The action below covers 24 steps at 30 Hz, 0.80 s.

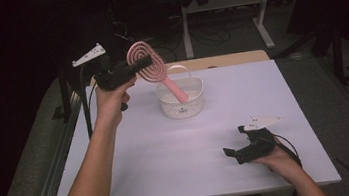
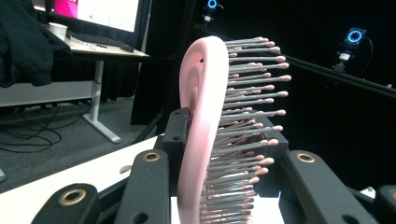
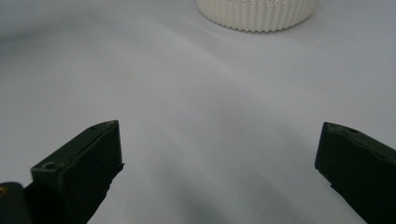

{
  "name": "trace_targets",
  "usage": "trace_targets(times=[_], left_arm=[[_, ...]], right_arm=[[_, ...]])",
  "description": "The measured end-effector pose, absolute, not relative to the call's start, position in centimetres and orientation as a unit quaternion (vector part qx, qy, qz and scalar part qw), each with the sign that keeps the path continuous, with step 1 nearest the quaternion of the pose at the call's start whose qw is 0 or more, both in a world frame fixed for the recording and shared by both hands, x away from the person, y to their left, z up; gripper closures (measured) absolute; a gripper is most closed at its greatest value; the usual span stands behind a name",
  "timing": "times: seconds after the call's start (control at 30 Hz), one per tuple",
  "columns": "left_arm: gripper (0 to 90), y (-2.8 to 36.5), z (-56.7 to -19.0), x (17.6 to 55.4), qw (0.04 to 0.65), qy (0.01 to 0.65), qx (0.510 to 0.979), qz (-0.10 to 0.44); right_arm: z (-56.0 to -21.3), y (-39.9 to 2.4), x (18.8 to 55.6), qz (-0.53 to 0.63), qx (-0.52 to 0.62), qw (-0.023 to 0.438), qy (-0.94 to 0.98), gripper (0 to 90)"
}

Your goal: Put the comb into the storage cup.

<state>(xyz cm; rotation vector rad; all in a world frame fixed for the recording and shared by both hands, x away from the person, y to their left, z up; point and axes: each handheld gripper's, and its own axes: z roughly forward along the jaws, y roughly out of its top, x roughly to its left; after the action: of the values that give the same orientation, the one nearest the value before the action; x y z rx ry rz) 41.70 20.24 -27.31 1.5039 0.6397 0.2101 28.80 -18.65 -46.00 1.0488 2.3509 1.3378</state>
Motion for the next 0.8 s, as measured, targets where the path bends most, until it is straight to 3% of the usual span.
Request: trace_targets(times=[0.8], left_arm=[[65.1, 17.5, -30.6, 45.6, 0.659, 0.336, 0.663, 0.114]], right_arm=[[-45.9, -18.6, 28.7, 0.462, 0.356, 0.119, 0.804, 0.3]])
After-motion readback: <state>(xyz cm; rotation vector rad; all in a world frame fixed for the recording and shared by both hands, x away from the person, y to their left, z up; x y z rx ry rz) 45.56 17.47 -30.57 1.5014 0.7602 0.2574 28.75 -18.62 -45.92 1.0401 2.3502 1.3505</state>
